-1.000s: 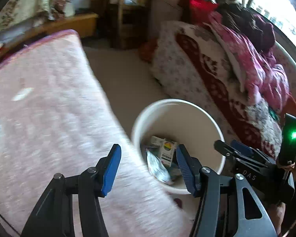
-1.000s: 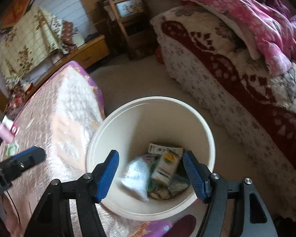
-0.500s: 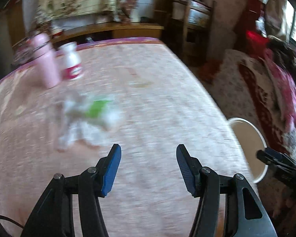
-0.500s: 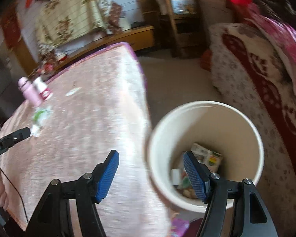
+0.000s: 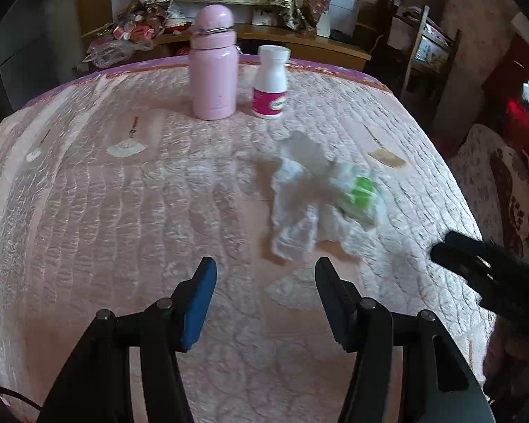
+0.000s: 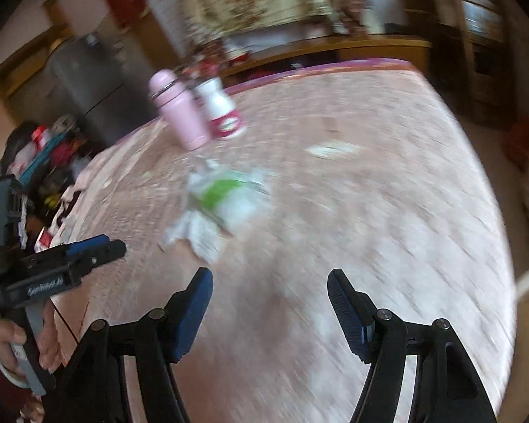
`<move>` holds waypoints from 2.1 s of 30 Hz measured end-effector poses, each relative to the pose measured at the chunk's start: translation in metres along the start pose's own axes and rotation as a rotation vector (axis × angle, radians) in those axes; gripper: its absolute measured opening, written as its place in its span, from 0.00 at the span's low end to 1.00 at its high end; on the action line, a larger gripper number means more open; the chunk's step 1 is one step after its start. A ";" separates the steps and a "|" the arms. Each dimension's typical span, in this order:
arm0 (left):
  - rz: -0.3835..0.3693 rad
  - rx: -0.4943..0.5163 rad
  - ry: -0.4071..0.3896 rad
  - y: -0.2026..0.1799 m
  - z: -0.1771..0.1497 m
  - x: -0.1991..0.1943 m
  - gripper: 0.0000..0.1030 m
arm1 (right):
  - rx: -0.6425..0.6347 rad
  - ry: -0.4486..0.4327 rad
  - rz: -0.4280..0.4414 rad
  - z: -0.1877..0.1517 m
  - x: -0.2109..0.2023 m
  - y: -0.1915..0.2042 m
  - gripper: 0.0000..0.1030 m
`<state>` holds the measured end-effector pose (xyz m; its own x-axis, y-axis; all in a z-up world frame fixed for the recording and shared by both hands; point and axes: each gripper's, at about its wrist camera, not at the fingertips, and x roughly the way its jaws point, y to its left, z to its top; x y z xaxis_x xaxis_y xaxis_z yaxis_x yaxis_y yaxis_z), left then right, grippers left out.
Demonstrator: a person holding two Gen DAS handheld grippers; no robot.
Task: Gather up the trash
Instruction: 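Move both tools back toward the tissues on the bed, then grasp the green-labelled wrapper with the right tool while the left tool grasps the white tissue, then carry wrapper and tissue over the bucket and open both tools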
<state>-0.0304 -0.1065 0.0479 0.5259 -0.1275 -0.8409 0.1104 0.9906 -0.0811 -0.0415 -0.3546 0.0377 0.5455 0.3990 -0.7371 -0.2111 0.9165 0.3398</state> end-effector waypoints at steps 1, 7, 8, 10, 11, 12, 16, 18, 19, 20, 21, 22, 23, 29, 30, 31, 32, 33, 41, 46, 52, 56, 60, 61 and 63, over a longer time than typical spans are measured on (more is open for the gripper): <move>-0.011 -0.012 0.008 0.006 0.001 0.003 0.57 | -0.037 0.003 -0.004 0.010 0.015 0.010 0.69; -0.099 -0.029 0.029 0.014 0.015 0.015 0.57 | -0.111 0.063 -0.009 0.047 0.076 0.027 0.69; -0.111 -0.025 0.027 0.014 0.017 0.017 0.57 | -0.120 0.071 -0.010 0.051 0.085 0.029 0.69; -0.132 -0.019 0.019 0.011 0.021 0.017 0.60 | -0.138 0.095 0.011 0.055 0.097 0.033 0.69; -0.141 -0.018 0.016 0.009 0.023 0.019 0.60 | -0.156 0.102 -0.004 0.054 0.102 0.035 0.67; -0.151 -0.017 0.012 0.008 0.025 0.021 0.63 | -0.170 0.089 -0.041 0.052 0.102 0.037 0.48; -0.157 0.003 0.006 -0.002 0.034 0.033 0.65 | -0.147 0.060 -0.026 0.045 0.083 0.031 0.37; -0.166 0.006 0.005 -0.011 0.041 0.044 0.69 | -0.134 0.030 -0.038 0.035 0.055 0.020 0.37; -0.169 0.005 0.012 -0.016 0.044 0.050 0.70 | -0.115 0.020 -0.044 0.030 0.046 0.015 0.37; -0.168 0.005 0.019 -0.020 0.046 0.056 0.70 | -0.091 0.016 -0.043 0.026 0.037 0.008 0.37; -0.159 0.005 0.025 -0.027 0.048 0.064 0.70 | -0.066 0.014 -0.044 0.023 0.031 0.002 0.37; -0.154 0.010 0.028 -0.033 0.050 0.071 0.70 | -0.032 0.013 -0.065 0.014 0.019 -0.008 0.37; -0.144 0.021 0.035 -0.039 0.052 0.077 0.70 | -0.010 0.014 -0.081 0.008 0.012 -0.014 0.37; -0.043 0.085 0.060 -0.069 0.048 0.092 0.11 | 0.032 -0.004 -0.095 -0.017 -0.026 -0.031 0.37; -0.083 0.060 0.081 -0.069 0.046 0.086 0.09 | 0.033 -0.009 -0.098 -0.020 -0.031 -0.031 0.37; -0.102 0.049 0.081 -0.069 0.044 0.081 0.09 | 0.035 -0.016 -0.104 -0.024 -0.036 -0.031 0.37; -0.108 0.057 0.066 -0.072 0.040 0.070 0.09 | 0.035 -0.022 -0.108 -0.027 -0.041 -0.032 0.37; -0.101 0.078 0.046 -0.076 0.036 0.058 0.09 | 0.035 -0.028 -0.111 -0.029 -0.045 -0.032 0.37; -0.157 0.158 -0.008 -0.114 0.002 -0.007 0.09 | 0.097 -0.062 -0.139 -0.057 -0.072 -0.042 0.37; -0.169 0.205 -0.021 -0.147 -0.020 -0.024 0.09 | 0.152 -0.080 -0.170 -0.075 -0.092 -0.051 0.37; -0.210 0.256 -0.030 -0.178 -0.035 -0.033 0.09 | 0.177 -0.104 -0.211 -0.091 -0.118 -0.059 0.37; -0.244 0.274 -0.023 -0.197 -0.041 -0.035 0.09 | 0.209 -0.116 -0.236 -0.101 -0.132 -0.069 0.37; -0.278 0.285 -0.009 -0.217 -0.048 -0.035 0.09 | 0.247 -0.129 -0.272 -0.111 -0.145 -0.083 0.37; -0.287 0.291 -0.004 -0.222 -0.050 -0.033 0.09 | 0.257 -0.132 -0.280 -0.114 -0.149 -0.088 0.37; -0.300 0.309 0.002 -0.233 -0.054 -0.032 0.09 | 0.271 -0.140 -0.305 -0.118 -0.157 -0.096 0.37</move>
<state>-0.1183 -0.3308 0.0654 0.4306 -0.4068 -0.8057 0.5056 0.8482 -0.1581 -0.2029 -0.5012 0.0518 0.6587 0.0857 -0.7475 0.1874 0.9435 0.2733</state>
